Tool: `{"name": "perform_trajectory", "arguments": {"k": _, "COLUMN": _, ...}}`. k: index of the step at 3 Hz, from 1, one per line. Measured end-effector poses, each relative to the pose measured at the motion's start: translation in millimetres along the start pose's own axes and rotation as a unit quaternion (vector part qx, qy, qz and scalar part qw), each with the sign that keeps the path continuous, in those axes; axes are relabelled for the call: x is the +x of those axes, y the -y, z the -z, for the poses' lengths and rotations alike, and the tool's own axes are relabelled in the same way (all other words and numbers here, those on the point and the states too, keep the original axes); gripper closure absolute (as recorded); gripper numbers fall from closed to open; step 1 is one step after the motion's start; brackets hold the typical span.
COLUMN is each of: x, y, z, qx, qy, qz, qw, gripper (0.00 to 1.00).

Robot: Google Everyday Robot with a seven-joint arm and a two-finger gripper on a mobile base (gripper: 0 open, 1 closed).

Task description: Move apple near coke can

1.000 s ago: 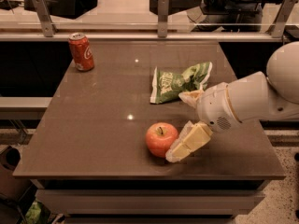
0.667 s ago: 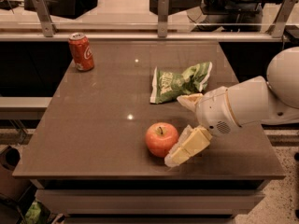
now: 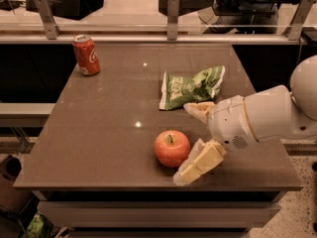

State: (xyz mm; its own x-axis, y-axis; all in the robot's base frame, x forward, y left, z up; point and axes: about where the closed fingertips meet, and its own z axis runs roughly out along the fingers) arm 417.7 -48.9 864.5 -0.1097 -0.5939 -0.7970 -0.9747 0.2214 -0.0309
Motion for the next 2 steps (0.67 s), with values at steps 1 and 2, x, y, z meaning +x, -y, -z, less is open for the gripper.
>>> {"name": "perform_trajectory", "arguments": {"k": 1, "x": -5, "y": -4, "z": -11, "qx": -0.009, "qy": 0.016, "qz": 0.005, "qw": 0.9998, "gripper": 0.00}}
{"name": "perform_trajectory", "arguments": {"k": 2, "x": -7, "y": -2, "z": -23, "qx": -0.013, "qy": 0.022, "qz": 0.004, "qw": 0.9997, "gripper": 0.00}}
